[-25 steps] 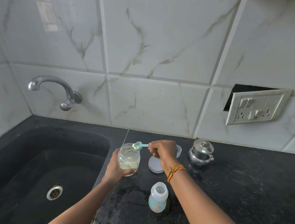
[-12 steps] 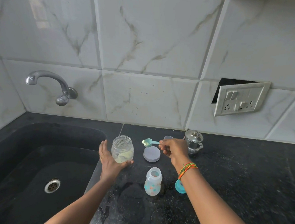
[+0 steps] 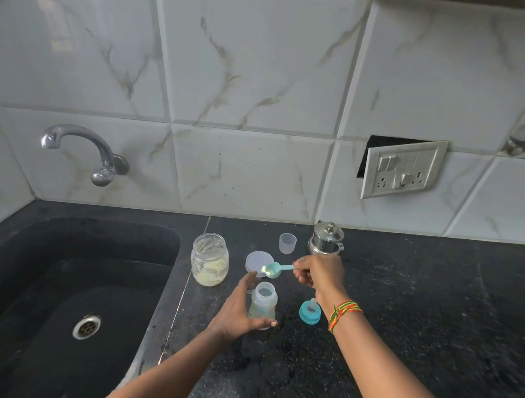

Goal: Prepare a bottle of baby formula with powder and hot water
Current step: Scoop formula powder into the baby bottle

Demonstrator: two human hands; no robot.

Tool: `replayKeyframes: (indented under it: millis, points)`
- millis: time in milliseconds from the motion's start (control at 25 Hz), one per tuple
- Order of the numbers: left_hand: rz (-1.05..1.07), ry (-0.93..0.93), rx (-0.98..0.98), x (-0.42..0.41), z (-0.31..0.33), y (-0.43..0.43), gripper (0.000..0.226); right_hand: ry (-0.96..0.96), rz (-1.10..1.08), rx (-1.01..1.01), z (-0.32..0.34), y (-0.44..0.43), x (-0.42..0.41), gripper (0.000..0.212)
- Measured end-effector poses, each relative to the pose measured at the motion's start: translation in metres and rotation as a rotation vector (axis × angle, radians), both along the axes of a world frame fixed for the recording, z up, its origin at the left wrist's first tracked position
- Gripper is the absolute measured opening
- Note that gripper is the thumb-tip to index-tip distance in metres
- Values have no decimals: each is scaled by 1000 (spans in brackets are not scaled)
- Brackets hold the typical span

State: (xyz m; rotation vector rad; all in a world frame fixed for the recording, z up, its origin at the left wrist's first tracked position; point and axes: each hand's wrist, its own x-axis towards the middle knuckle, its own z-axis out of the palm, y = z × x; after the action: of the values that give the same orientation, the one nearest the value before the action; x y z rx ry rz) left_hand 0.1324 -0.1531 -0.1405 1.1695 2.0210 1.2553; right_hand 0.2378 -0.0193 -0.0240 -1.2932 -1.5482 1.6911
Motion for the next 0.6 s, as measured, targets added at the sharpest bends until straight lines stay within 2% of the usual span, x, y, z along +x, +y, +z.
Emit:
replayKeyframes:
  millis: [160,440,600]
  points:
    - [58,-5,-80,11,0,10,72,-66,25,202,-1,-7,14,10]
    - [115,-24,-59,19,-2,8,68,-264,199,547,3,-17,10,18]
    - [139,-6,-68,21,-4,11,70,-425,352,873,-1,-24,4,24]
